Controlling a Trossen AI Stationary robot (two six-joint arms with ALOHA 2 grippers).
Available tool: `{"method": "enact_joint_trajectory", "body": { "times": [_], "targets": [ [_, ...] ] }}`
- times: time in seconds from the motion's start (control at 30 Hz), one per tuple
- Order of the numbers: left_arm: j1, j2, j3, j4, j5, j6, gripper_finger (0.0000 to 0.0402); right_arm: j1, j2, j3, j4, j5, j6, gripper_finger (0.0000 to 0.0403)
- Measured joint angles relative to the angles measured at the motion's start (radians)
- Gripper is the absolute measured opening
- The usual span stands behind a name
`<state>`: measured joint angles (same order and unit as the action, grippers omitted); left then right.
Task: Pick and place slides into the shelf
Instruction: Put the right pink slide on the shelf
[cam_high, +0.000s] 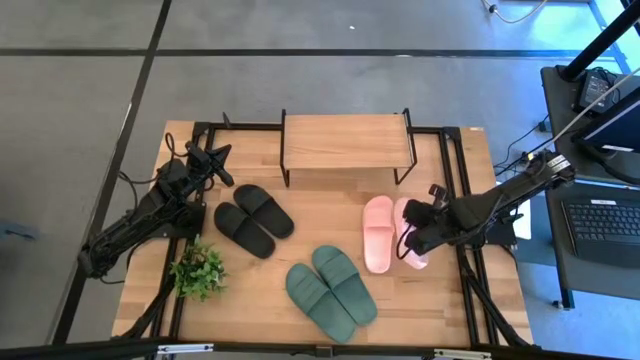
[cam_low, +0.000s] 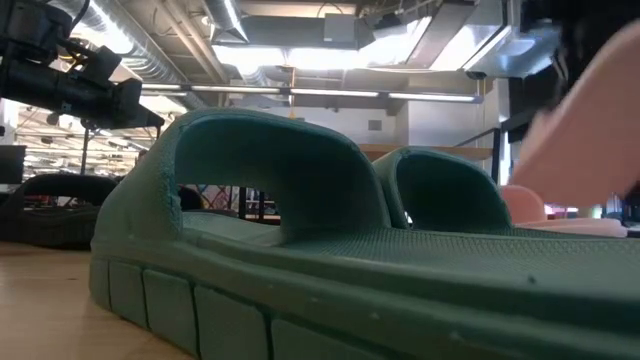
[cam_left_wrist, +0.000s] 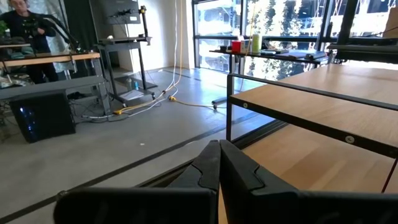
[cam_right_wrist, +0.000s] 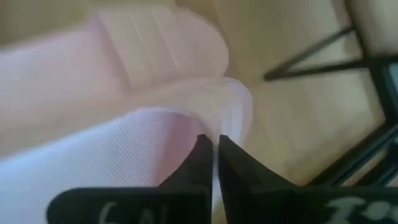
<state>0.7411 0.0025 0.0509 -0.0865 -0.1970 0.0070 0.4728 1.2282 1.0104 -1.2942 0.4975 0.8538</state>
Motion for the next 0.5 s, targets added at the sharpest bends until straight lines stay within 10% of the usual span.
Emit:
{"method": "enact_joint_trajectory", "body": {
  "times": [0.5],
  "targets": [
    [0.0, 0.0, 0.0, 0.0, 0.0, -0.005, 0.0, -0.351, -0.001, 0.418, 0.106, 0.444, -0.759, 0.001]
  ]
}}
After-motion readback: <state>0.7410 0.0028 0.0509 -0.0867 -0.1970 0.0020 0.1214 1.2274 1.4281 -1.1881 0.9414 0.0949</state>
